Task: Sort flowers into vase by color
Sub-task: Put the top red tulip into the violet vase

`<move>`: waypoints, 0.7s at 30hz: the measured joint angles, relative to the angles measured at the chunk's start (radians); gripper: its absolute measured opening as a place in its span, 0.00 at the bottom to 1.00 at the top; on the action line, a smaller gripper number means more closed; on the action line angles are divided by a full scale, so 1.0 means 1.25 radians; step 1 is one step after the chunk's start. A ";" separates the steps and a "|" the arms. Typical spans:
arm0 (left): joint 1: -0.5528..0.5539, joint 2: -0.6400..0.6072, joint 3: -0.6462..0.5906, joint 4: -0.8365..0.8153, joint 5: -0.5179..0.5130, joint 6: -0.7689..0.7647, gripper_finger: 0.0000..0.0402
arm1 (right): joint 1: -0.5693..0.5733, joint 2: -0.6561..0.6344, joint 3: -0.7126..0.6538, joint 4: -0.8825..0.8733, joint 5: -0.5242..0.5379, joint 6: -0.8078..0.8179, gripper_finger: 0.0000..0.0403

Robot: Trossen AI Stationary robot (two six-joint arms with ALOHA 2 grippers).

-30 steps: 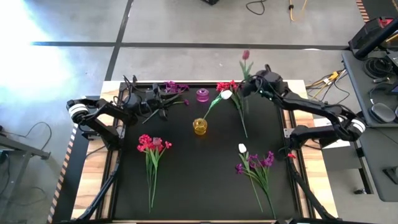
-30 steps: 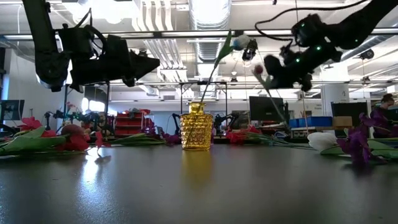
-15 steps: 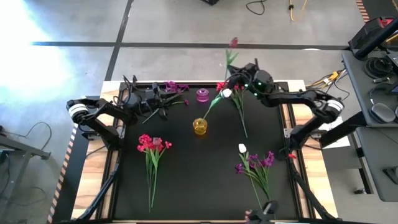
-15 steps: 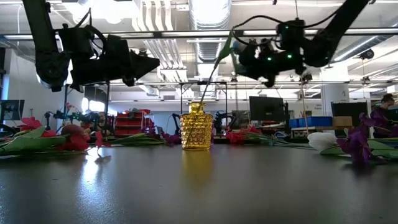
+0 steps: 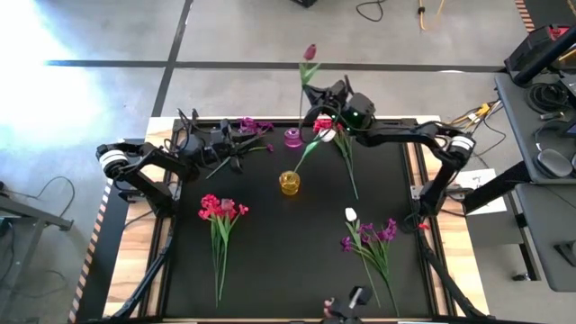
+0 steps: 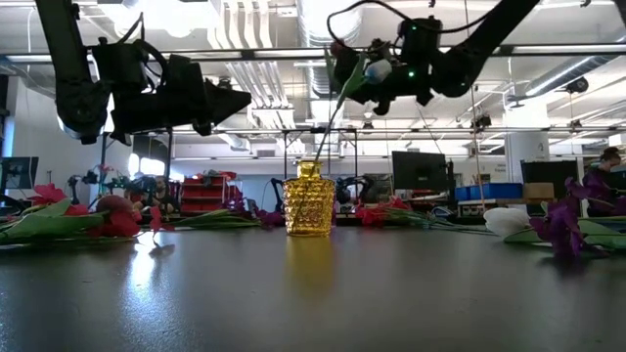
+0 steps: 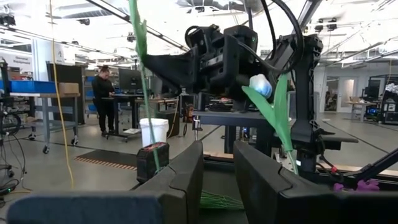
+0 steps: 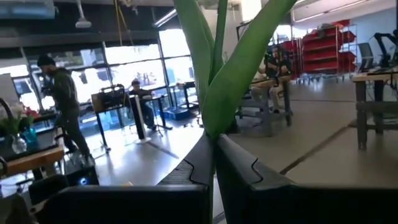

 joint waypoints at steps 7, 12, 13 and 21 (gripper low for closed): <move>0.000 0.000 0.000 -0.006 0.000 0.004 0.19 | 0.010 0.071 0.057 -0.002 -0.012 -0.005 0.02; 0.000 0.000 -0.001 -0.006 0.000 0.008 0.19 | 0.011 0.093 0.072 -0.017 -0.019 -0.010 0.02; 0.000 0.000 -0.001 -0.006 0.000 0.009 0.19 | 0.012 0.096 0.072 -0.017 -0.019 -0.010 0.02; 0.000 0.000 -0.001 -0.006 0.000 0.010 0.19 | 0.020 0.097 0.057 -0.076 -0.019 -0.029 0.02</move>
